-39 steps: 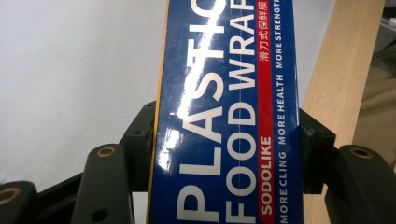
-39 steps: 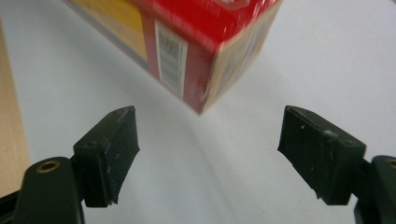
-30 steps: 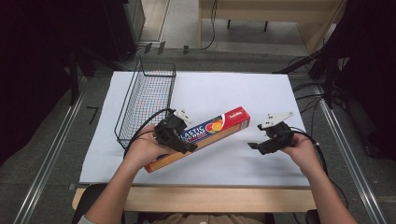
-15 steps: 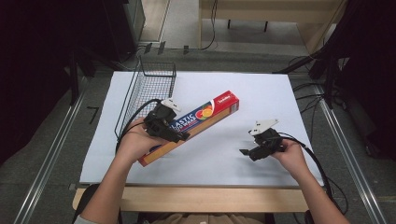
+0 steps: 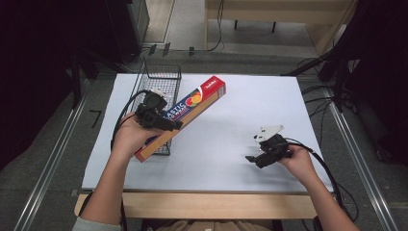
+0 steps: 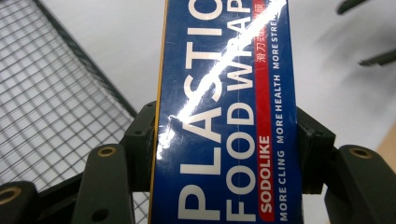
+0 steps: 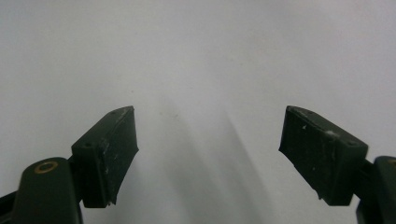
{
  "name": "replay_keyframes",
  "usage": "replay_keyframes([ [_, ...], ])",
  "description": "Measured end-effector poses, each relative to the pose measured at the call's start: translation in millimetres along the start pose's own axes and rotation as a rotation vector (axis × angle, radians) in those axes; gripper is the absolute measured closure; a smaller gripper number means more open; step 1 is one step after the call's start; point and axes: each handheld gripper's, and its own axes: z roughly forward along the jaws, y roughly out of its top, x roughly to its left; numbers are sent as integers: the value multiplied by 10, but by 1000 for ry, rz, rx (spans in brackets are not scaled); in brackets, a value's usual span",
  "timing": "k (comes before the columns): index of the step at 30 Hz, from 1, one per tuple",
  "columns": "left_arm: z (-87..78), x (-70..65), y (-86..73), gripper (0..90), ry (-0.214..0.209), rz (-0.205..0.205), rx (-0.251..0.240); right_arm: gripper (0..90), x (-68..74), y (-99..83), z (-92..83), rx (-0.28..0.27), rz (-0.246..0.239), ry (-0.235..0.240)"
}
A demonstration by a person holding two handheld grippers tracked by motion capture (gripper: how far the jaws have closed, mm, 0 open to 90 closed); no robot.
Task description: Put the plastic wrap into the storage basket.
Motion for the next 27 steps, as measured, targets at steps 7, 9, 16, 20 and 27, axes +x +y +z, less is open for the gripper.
replay_keyframes([
  [7, 37, 186, 156, 399, 77, -47, 3, 197, 35, -7, 35, 39, -45, -17],
  [9, 33, 247, 187, 399, 97, -77, 1, 197, 42, -4, 34, 34, -50, -17],
  [16, 39, 425, 211, 399, 122, -152, -12, 196, 39, 14, 10, 6, -29, 1],
  [20, 51, 535, 227, 399, 165, -201, -5, 197, 45, 5, 25, 21, -37, -1],
  [27, 66, 656, 215, 399, 188, -251, -21, 197, 43, -1, 43, 33, -41, 3],
])
